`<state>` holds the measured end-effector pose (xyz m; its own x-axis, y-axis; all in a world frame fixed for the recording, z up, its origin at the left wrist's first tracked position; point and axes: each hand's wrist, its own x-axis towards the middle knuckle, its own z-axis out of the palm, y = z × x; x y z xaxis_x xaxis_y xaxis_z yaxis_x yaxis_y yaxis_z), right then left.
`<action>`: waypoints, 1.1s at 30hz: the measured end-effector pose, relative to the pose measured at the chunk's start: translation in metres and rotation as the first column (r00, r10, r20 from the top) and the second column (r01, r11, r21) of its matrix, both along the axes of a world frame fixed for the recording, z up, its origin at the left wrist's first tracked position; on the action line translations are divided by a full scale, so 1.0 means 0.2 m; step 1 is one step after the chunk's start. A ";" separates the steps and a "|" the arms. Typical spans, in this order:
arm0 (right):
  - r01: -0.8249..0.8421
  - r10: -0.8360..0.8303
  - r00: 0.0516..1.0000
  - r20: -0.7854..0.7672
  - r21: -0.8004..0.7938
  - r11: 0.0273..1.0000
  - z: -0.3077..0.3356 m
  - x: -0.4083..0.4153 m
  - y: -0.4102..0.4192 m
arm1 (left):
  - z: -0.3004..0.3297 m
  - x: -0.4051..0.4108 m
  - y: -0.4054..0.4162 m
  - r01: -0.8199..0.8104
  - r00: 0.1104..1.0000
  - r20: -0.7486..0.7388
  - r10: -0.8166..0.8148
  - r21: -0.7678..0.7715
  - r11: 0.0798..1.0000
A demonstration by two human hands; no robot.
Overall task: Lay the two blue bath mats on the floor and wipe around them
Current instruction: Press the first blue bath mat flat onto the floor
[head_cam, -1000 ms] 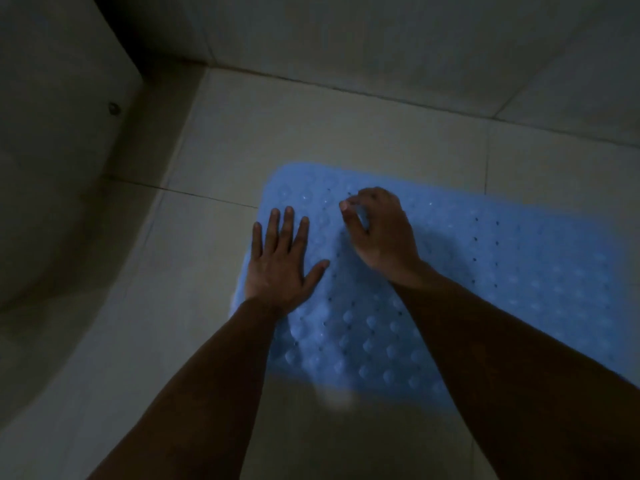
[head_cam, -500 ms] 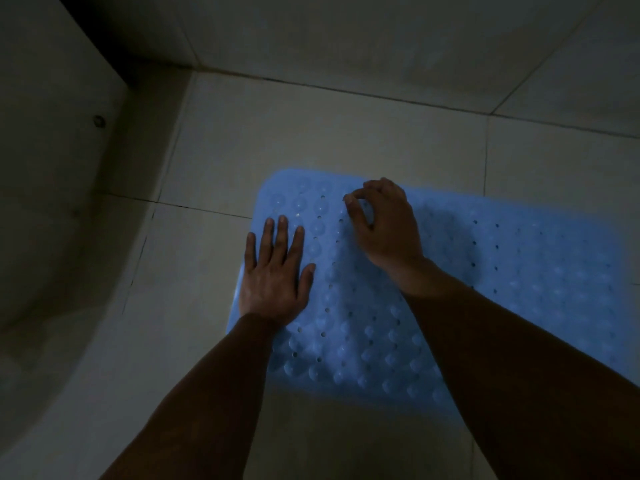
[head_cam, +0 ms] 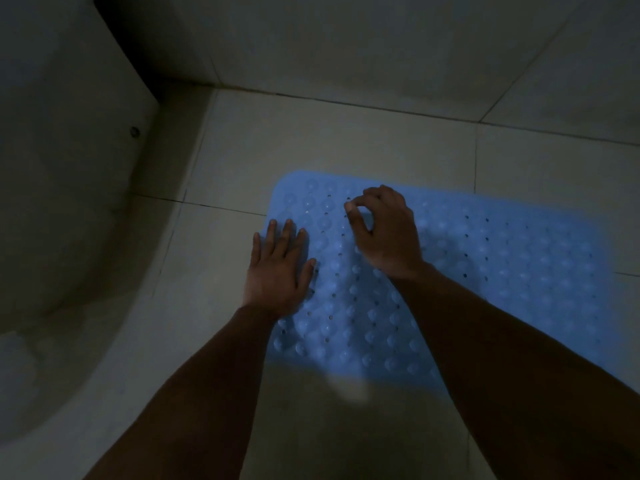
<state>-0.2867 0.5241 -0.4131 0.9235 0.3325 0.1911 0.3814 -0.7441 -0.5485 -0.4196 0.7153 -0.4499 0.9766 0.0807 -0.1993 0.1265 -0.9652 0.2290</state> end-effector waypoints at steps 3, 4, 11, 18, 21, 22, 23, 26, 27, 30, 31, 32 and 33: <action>-0.011 0.011 1.000 -0.009 0.022 1.000 0.01 -0.02 0.02 | -0.06 -0.15 -0.08 0.006 1.000 -0.025 -0.006 -0.010 1.000; -0.022 0.023 1.000 -0.021 0.021 1.000 0.01 -0.02 0.03 | -0.09 -0.17 -0.10 0.002 0.999 -0.033 -0.001 0.014 1.000; -0.052 0.051 0.996 -0.074 -0.014 0.999 -0.03 -0.03 0.02 | -0.15 -0.17 -0.17 -0.064 0.998 0.022 0.061 0.124 0.990; -0.026 0.026 0.998 -0.066 0.004 1.000 -0.08 -0.07 0.01 | -0.16 -0.19 -0.16 -0.062 0.998 0.018 0.060 0.130 0.990; -0.019 0.018 1.000 -0.021 -0.023 1.000 -0.11 -0.08 -0.02 | -0.16 -0.18 -0.16 -0.060 0.998 0.037 0.056 0.125 0.990; -0.014 0.014 1.000 -0.003 -0.027 1.000 -0.13 -0.09 -0.04 | -0.16 -0.18 -0.16 -0.058 0.998 0.043 0.053 0.125 0.990; -0.011 0.012 1.000 0.012 -0.030 0.999 -0.15 -0.10 -0.05 | -0.16 -0.18 -0.16 -0.055 0.998 0.046 0.050 0.127 0.990; -0.011 0.011 1.000 -0.009 -0.074 0.997 -0.19 -0.13 -0.10 | -0.16 -0.18 -0.16 -0.048 0.998 0.036 0.044 0.124 0.991; -0.013 0.011 1.000 -0.024 -0.098 0.995 -0.18 -0.15 -0.10 | -0.16 -0.18 -0.16 -0.044 0.999 0.030 0.041 0.119 0.992; -0.032 0.026 0.999 -0.042 -0.143 0.989 -0.15 -0.18 -0.08 | -0.14 -0.17 -0.16 -0.055 0.998 0.018 0.054 0.079 0.995; -0.042 0.035 0.998 -0.045 -0.145 0.989 -0.14 -0.19 -0.07 | -0.12 -0.17 -0.16 -0.069 0.998 0.012 0.069 0.041 0.997; -0.050 0.045 0.998 -0.040 -0.137 0.989 -0.13 -0.20 -0.06 | -0.09 -0.15 -0.16 -0.091 0.996 0.008 0.091 0.000 0.996; -0.062 0.059 0.998 -0.033 -0.126 0.990 -0.13 -0.22 -0.05 | -0.05 -0.14 -0.14 -0.118 0.993 0.016 0.118 -0.037 0.992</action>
